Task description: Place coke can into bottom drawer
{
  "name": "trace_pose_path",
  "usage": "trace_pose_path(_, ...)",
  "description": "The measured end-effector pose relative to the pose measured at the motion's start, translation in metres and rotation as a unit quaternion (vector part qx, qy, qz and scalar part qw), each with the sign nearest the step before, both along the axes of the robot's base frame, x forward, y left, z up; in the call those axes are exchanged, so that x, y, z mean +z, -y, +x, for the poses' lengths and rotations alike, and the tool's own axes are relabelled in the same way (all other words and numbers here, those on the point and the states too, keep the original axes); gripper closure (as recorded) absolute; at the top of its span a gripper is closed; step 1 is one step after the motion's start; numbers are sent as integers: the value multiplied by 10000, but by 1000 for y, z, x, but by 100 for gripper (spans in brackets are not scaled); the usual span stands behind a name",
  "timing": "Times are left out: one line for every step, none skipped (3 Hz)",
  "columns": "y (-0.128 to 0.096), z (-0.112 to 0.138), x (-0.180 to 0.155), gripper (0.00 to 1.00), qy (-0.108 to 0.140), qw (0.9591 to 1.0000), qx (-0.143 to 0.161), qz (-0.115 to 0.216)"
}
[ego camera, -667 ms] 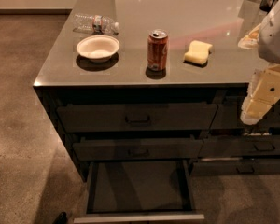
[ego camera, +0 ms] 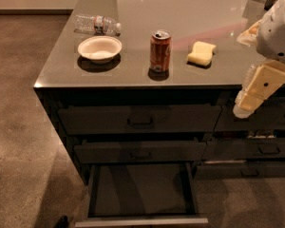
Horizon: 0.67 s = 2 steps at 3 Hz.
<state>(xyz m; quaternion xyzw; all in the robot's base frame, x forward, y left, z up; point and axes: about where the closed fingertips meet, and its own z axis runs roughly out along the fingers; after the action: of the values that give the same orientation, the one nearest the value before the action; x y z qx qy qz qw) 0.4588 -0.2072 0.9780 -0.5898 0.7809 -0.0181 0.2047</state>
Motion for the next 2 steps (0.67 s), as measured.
trace_pose_path(0,0,0,0,1,10000,1,0)
trace_pose_path(-11,30,0,0,171,9997,167,78)
